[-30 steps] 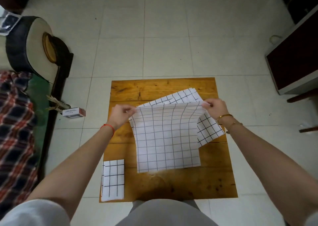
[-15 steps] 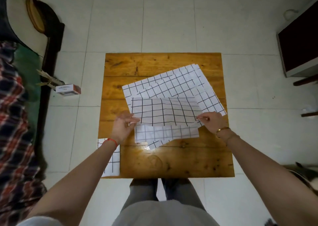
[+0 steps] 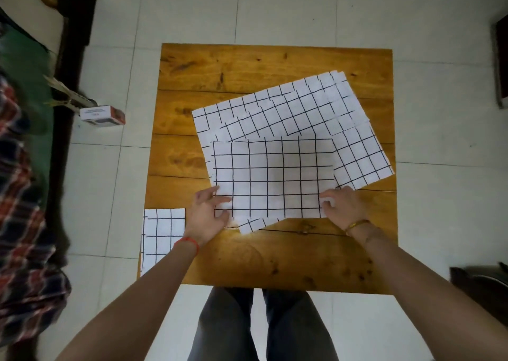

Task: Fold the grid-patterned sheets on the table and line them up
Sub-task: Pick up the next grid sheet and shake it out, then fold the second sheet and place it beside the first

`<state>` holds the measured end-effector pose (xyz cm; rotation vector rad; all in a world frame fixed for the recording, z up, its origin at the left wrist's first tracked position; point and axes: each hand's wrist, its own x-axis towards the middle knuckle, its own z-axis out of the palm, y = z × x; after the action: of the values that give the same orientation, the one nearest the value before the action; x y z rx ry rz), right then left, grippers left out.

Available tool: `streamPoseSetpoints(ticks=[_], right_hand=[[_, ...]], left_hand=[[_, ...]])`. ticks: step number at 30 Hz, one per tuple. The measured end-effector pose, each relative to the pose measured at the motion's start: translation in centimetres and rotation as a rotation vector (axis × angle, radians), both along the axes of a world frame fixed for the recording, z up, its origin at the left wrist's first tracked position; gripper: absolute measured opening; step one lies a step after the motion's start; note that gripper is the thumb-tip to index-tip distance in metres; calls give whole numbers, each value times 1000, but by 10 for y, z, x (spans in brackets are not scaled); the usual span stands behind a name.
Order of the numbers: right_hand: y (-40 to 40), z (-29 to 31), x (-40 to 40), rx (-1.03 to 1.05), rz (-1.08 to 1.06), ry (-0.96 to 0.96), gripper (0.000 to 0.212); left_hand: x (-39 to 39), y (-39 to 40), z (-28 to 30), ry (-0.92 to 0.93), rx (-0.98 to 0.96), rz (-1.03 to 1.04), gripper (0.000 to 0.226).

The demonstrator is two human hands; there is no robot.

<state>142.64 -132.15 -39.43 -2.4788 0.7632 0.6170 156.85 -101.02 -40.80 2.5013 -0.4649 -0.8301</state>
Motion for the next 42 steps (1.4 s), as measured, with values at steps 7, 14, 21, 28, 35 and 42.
streamPoseSetpoints(ticks=[7,14,21,28,35,42], right_hand=[[7,-19,45,-144,82,-310,29],[47,-48,129,-98,304,-328,54],[70,-76,146,-143,376,-156,59],[69,-80,149,-224,368,-168,59],[106,-77,181,-169,506,-207,55],[98,-77,177,-245,462,-151,56]], left_hand=[[33,-31,-10,-330,-121,-65,40],[64,-75,-30,-404,132,-293,61],[61,-77,-61,-398,396,-382,64],[73,-67,-66,-324,346,-337,66],[82,-70,-61,-304,284,-282,68],[84,-70,-60,-311,339,-288,75]])
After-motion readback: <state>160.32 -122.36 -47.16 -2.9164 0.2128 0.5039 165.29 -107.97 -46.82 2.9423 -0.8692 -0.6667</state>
